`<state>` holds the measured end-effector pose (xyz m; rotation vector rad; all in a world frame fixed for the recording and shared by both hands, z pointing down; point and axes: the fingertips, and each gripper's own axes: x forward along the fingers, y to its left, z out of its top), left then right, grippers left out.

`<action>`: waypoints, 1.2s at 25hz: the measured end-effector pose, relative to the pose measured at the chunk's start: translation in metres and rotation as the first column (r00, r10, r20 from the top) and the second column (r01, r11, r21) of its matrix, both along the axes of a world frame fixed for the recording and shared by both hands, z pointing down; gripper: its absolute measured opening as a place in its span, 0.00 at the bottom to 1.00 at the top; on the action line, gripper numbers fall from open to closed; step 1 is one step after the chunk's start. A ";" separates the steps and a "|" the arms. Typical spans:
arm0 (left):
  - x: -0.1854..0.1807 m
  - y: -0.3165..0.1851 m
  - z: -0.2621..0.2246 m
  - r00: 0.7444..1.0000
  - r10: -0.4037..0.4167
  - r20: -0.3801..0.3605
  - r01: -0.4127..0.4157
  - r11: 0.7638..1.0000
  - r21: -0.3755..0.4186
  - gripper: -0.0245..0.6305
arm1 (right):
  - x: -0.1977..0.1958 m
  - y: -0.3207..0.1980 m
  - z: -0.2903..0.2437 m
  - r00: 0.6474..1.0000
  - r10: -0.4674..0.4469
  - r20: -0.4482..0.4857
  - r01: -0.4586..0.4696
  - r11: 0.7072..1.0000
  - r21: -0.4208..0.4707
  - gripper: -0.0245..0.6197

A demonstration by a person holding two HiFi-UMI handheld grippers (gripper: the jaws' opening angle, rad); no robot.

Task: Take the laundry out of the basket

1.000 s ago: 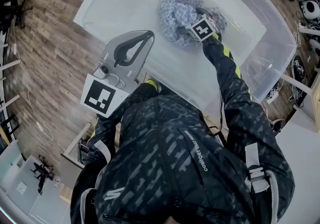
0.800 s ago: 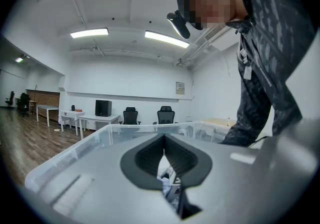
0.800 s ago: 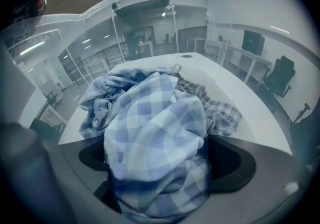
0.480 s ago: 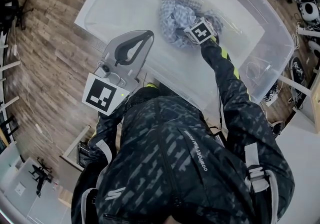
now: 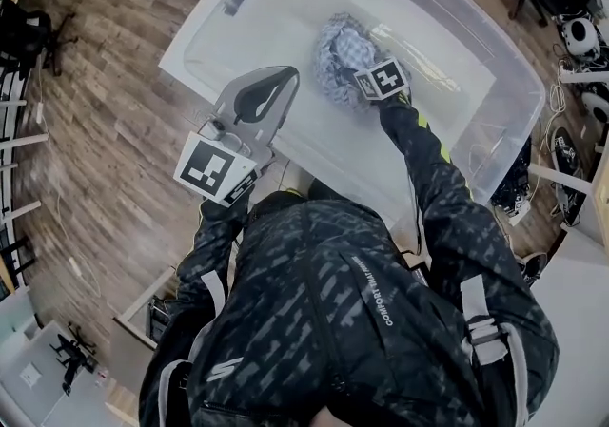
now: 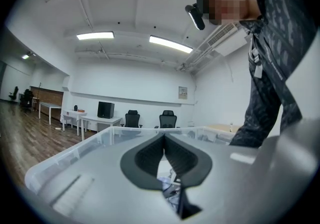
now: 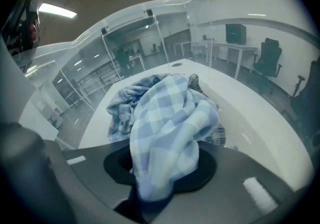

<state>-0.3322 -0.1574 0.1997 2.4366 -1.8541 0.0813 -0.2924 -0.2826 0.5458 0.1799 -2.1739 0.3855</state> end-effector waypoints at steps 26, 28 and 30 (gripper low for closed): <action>0.004 0.001 0.007 0.998 0.042 0.054 -0.042 0.999 0.001 0.05 | 0.025 -0.002 -0.244 0.860 0.120 0.495 -0.203 0.972 0.118 0.25; 0.005 0.003 0.007 0.997 0.045 0.055 -0.046 0.999 0.007 0.05 | 0.028 0.007 -0.263 0.839 0.111 0.532 -0.210 0.969 0.130 0.25; 0.006 0.005 0.007 0.997 0.049 0.056 -0.050 0.999 0.015 0.05 | 0.032 0.017 -0.280 0.816 0.105 0.568 -0.220 0.966 0.137 0.25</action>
